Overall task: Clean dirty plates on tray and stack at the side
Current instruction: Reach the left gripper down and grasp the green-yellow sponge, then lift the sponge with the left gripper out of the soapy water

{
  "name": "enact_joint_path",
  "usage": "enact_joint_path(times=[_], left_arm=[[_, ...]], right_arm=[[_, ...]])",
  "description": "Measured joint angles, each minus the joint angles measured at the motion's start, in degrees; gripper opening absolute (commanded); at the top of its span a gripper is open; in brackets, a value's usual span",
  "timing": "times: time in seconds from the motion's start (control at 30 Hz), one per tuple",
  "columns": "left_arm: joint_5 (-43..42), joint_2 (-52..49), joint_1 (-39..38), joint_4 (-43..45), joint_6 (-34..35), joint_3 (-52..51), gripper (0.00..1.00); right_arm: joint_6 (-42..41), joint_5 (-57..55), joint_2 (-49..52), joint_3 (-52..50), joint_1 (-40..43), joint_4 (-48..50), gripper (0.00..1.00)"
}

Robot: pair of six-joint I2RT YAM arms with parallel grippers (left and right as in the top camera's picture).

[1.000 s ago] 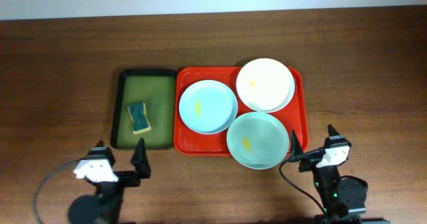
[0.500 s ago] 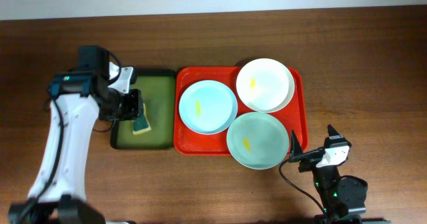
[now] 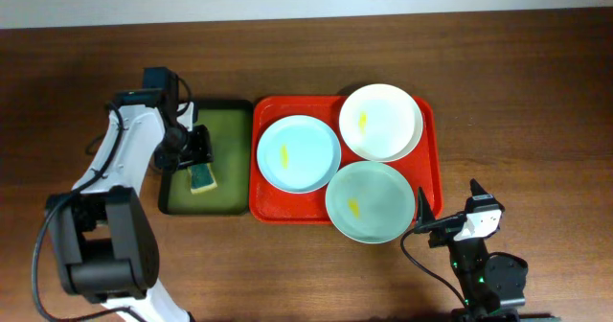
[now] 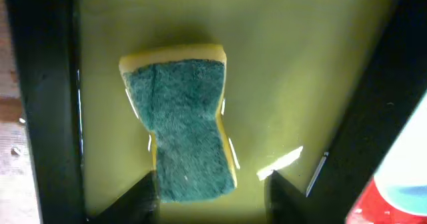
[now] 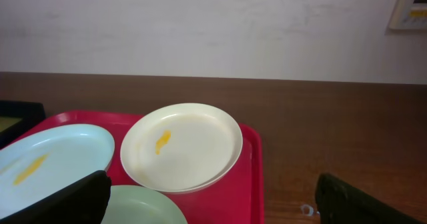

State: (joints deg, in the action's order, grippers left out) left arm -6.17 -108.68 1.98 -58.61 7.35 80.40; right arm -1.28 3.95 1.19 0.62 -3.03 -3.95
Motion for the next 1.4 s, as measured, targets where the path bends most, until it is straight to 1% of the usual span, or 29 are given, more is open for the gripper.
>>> enact_joint_path(times=[0.17,0.23,0.3,0.33,0.4,0.43,0.5,0.53,0.57,0.73,0.83,0.9,1.0,1.07,1.4], left_arm=[[2.0,-3.4,0.0,1.5,0.3,0.0,0.34],[2.2,-5.7,0.0,1.8,0.8,0.0,0.34],[2.2,-6.8,0.0,2.0,1.3,0.0,0.26],[2.2,-6.9,0.0,2.1,1.5,0.0,0.26],[2.2,-7.0,0.0,2.1,1.7,0.0,0.32],[2.2,-7.0,0.0,2.2,1.7,0.0,0.32],[2.2,-7.0,0.0,2.4,1.9,0.0,0.15],[2.2,-7.0,0.0,2.5,1.9,0.0,0.05],[2.3,-7.0,0.0,2.6,2.0,0.0,0.00],[2.1,-7.0,0.0,2.7,2.1,0.0,0.00],[-0.1,-5.9,0.0,2.8,0.8,-0.1,0.00],[-0.7,0.0,-0.1,4.3,0.5,-0.2,0.00],[-0.9,14.9,-0.1,8.0,0.4,-0.2,0.00],[-1.0,20.7,-0.2,9.2,0.4,0.0,0.00],[-2.4,20.9,-1.3,9.6,-3.3,-0.6,0.00]], right_arm=[[0.0,0.0,0.0,0.0,0.0,0.0,0.99],[0.0,0.0,0.0,0.0,0.0,0.0,0.99],[0.0,0.0,0.0,0.0,0.0,0.0,0.98],[0.0,0.0,0.0,0.0,0.0,0.0,0.99],[0.0,0.0,0.0,0.0,0.0,0.0,0.99],[0.0,0.0,0.0,0.0,0.0,0.0,0.98],[0.0,0.0,0.0,0.0,0.0,0.0,0.99],[0.0,0.0,0.0,0.0,0.0,0.0,0.98],[0.0,0.0,0.0,0.0,0.0,0.0,0.99],[0.0,0.0,0.0,0.0,0.0,0.0,0.99],[0.0,0.0,0.0,0.0,0.0,0.0,0.99],[0.0,0.0,0.0,0.0,0.0,0.0,0.99],[0.0,0.0,0.0,0.0,0.0,0.0,0.98],[0.0,0.0,0.0,0.0,0.0,0.0,0.98],[0.0,0.0,0.0,0.0,0.0,0.0,0.99]])
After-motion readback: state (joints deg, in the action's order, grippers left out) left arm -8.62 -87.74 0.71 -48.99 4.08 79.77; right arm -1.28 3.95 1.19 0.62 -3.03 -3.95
